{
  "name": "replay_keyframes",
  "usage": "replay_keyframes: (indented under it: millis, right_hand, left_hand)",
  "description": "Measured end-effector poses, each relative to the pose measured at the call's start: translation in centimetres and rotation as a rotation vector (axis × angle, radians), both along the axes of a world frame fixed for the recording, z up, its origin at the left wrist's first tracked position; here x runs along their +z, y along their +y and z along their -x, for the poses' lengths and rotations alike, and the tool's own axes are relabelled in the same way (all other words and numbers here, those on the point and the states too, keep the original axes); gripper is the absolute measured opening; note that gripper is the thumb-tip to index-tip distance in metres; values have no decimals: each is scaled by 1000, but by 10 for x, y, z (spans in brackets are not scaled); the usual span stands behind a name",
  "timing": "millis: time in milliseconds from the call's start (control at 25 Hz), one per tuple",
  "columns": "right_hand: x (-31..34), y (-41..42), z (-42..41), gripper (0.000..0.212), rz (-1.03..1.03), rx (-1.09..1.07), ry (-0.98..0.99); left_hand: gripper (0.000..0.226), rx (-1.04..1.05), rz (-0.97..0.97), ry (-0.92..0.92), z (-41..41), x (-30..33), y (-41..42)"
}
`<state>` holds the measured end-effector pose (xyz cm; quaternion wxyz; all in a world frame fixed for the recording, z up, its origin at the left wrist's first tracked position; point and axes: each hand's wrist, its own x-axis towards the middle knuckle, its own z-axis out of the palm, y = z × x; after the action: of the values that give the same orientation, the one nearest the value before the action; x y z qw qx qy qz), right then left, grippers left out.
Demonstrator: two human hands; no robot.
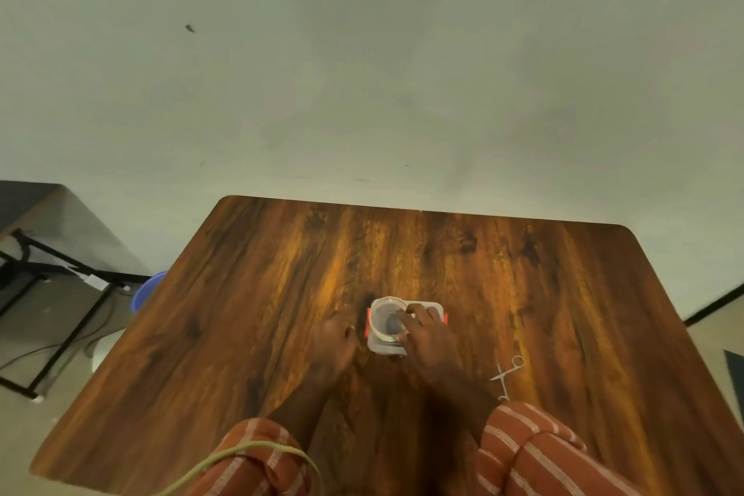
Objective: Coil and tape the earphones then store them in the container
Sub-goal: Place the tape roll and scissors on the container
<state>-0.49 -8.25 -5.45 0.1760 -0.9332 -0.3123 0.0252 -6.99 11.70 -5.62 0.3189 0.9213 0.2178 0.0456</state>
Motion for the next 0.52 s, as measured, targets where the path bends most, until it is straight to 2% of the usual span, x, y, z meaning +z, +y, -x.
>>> replay_keyframes:
  millis: [40,80,160,280,320,400,520]
  right_hand:
    - [-1,-13,-4,41,-31,-47,-84]
    - [-1,-30,-9,42,-50,-115,-75]
    - [-10,-74,-16,58,24,-210,128]
    - [-34,-153,-14,91,353,-139,329]
    - [-40,-170,-7,91,403,-139,363]
    - [-50,-188,7,73,412,-198,368]
    - [-57,-183,20,50,267,-327,326]
  left_hand:
    - [19,-33,-108,-45,-3,0,2]
    - [25,-86,-226,-80,-8,-3,3]
    - [38,-168,-381,-78,-16,-5,-1]
    - [50,-189,-323,-59,-27,-4,-23]
    - [50,-205,-320,-80,-30,-6,-31]
    - [49,-223,-321,-97,-33,-3,-44]
    - [50,-195,-279,-83,-31,-1,-48]
